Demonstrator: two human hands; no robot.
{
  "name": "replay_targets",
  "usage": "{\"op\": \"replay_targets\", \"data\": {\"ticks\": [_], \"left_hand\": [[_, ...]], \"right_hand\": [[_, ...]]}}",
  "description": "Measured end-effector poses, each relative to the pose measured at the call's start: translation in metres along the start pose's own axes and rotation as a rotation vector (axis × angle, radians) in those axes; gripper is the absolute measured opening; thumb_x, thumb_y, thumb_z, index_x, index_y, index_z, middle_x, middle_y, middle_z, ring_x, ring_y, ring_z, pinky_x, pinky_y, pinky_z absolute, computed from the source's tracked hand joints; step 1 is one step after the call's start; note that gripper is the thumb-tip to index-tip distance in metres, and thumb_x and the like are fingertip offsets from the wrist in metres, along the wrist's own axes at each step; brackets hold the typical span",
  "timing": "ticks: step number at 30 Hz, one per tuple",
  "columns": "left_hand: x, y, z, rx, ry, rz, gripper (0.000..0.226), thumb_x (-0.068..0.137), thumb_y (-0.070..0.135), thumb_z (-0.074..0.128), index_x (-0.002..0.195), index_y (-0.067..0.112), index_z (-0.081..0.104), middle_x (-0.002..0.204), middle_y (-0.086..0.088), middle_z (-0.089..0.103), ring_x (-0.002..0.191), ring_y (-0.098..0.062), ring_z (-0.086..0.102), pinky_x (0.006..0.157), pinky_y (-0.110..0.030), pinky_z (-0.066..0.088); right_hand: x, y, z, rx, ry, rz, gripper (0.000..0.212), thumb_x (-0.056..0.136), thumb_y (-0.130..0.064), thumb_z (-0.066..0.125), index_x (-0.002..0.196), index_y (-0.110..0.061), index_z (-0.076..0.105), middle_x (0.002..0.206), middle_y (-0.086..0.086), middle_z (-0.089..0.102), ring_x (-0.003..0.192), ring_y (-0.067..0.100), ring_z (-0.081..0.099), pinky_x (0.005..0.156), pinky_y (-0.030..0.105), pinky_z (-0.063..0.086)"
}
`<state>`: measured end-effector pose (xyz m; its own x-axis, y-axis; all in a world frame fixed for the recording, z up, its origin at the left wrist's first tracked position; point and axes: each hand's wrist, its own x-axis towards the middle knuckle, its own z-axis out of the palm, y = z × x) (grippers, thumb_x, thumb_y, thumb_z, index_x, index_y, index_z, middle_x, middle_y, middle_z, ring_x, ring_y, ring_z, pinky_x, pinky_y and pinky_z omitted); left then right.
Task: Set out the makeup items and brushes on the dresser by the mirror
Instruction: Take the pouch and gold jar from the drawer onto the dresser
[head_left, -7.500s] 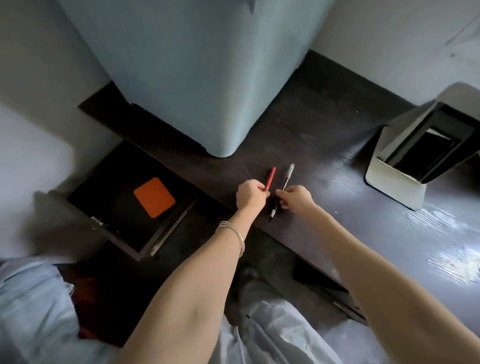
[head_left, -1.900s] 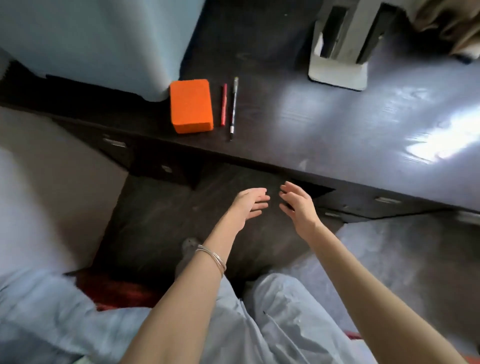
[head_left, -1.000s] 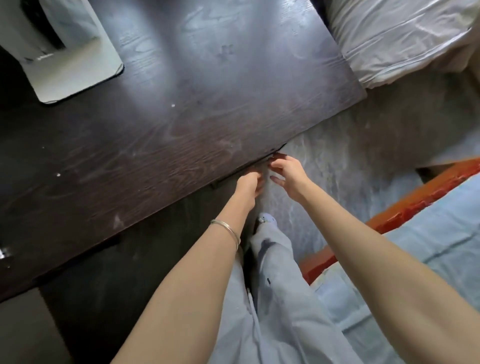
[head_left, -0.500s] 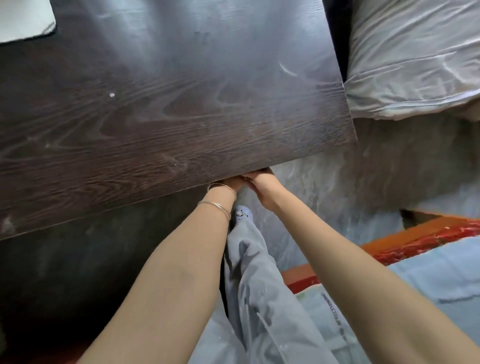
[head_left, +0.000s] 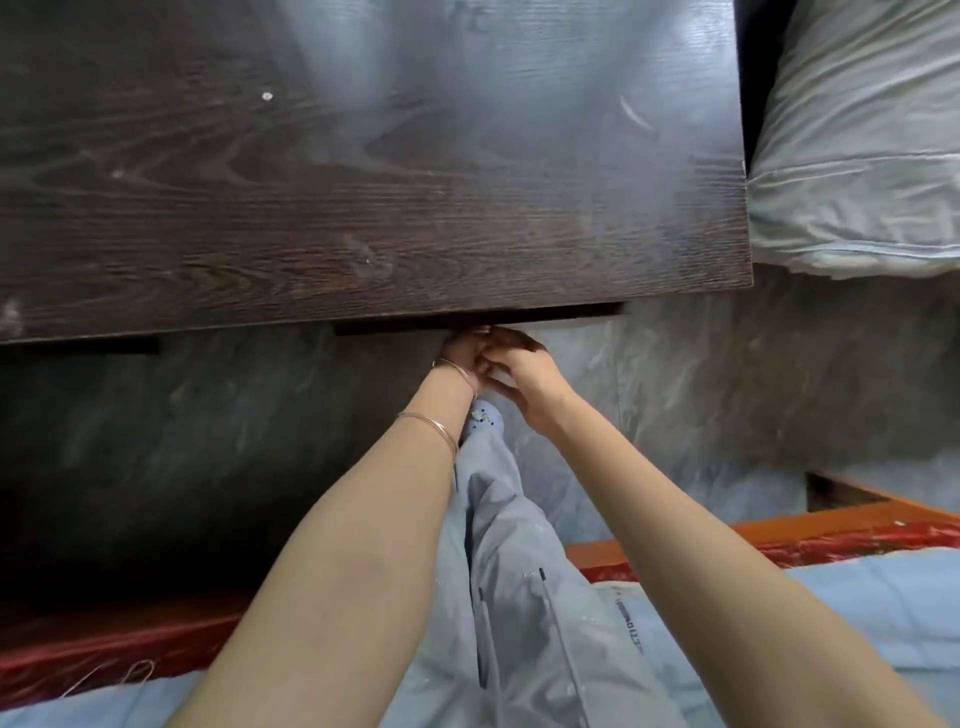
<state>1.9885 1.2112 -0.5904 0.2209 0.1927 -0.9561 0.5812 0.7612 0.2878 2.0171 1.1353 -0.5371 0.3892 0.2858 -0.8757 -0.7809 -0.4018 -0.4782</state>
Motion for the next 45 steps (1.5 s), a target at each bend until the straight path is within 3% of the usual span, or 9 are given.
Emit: {"op": "replay_targets", "data": {"ticks": [4,7,15,18,25,28,31,34,45], "left_hand": [[-0.012,-0.044,-0.01,-0.238,-0.043,-0.147,0.032,0.095,0.006,0.034,0.065,0.014,0.043,0.035,0.004,0.05,0.029,-0.005,0.046,0.043,-0.015,0.03],[-0.026,-0.074,-0.016,-0.391,-0.05,-0.214,0.029,0.093,0.004,0.035,0.068,0.012,0.048,0.049,0.002,0.055,0.05,-0.009,0.051,0.036,-0.012,0.03],[-0.043,-0.117,-0.027,-0.425,-0.076,-0.232,0.031,0.096,0.006,0.034,0.07,0.009,0.051,0.055,0.0,0.058,0.053,-0.009,0.052,0.031,-0.01,0.033],[-0.055,-0.113,-0.029,-0.3,-0.125,-0.221,0.032,0.097,0.008,0.03,0.071,0.009,0.049,0.039,0.001,0.054,0.032,-0.008,0.05,0.031,-0.011,0.033],[-0.1,-0.049,-0.027,0.365,-0.304,0.061,0.019,0.093,0.013,0.045,0.083,0.011,0.062,0.076,-0.004,0.066,0.074,-0.015,0.064,0.071,-0.024,0.054],[-0.078,-0.019,-0.01,0.385,-0.128,0.197,0.018,0.093,0.008,0.045,0.082,0.013,0.058,0.079,-0.004,0.06,0.077,-0.019,0.059,0.068,-0.022,0.048],[-0.045,-0.007,0.01,0.535,0.017,0.196,0.028,0.096,0.011,0.042,0.12,0.003,0.054,0.122,-0.013,0.055,0.113,-0.027,0.053,0.085,-0.029,0.046],[-0.021,-0.01,0.017,0.736,0.054,0.142,0.059,0.094,0.024,0.049,0.144,0.001,0.027,0.148,-0.017,0.032,0.134,-0.032,0.035,0.103,-0.033,0.034],[-0.003,-0.001,0.022,0.838,0.093,0.221,0.064,0.096,0.038,0.046,0.145,0.003,0.025,0.151,-0.015,0.028,0.137,-0.03,0.031,0.108,-0.032,0.027]], "right_hand": [[-0.018,0.029,-0.003,0.031,0.035,0.029,0.008,0.089,0.0,0.05,0.093,-0.001,0.057,0.076,0.01,0.057,0.066,0.012,0.056,0.058,0.018,0.048],[-0.03,0.06,-0.013,0.007,0.041,0.069,0.01,0.09,-0.005,0.052,0.099,-0.004,0.054,0.093,0.011,0.06,0.078,0.012,0.058,0.066,0.02,0.05],[-0.055,0.101,-0.027,0.077,-0.011,0.062,0.007,0.092,-0.013,0.056,0.091,-0.009,0.061,0.091,0.004,0.065,0.091,0.013,0.061,0.083,0.026,0.05],[-0.06,0.095,-0.027,0.028,0.004,0.067,0.012,0.091,-0.012,0.057,0.099,-0.004,0.06,0.097,0.009,0.063,0.097,0.017,0.062,0.077,0.025,0.054],[-0.05,0.036,-0.048,-0.039,0.109,-0.103,0.012,0.089,-0.003,0.053,0.078,-0.002,0.058,0.071,0.009,0.061,0.052,0.009,0.065,0.053,0.016,0.055],[-0.012,0.021,-0.055,-0.127,0.222,-0.183,0.014,0.087,0.0,0.051,0.076,-0.007,0.055,0.069,0.006,0.056,0.064,0.017,0.057,0.056,0.022,0.048],[0.034,0.015,-0.062,-0.373,0.318,-0.172,0.005,0.081,-0.008,0.058,0.084,-0.004,0.061,0.075,0.007,0.056,0.072,0.022,0.052,0.063,0.032,0.044],[0.076,0.018,-0.068,-0.508,0.371,-0.041,0.048,0.082,-0.022,0.065,0.123,0.001,0.053,0.116,0.014,0.061,0.108,0.029,0.059,0.087,0.035,0.048],[0.083,0.024,-0.065,-0.418,0.213,0.013,0.064,0.08,-0.039,0.07,0.128,0.0,0.052,0.121,0.01,0.062,0.114,0.027,0.058,0.1,0.037,0.046]]}}
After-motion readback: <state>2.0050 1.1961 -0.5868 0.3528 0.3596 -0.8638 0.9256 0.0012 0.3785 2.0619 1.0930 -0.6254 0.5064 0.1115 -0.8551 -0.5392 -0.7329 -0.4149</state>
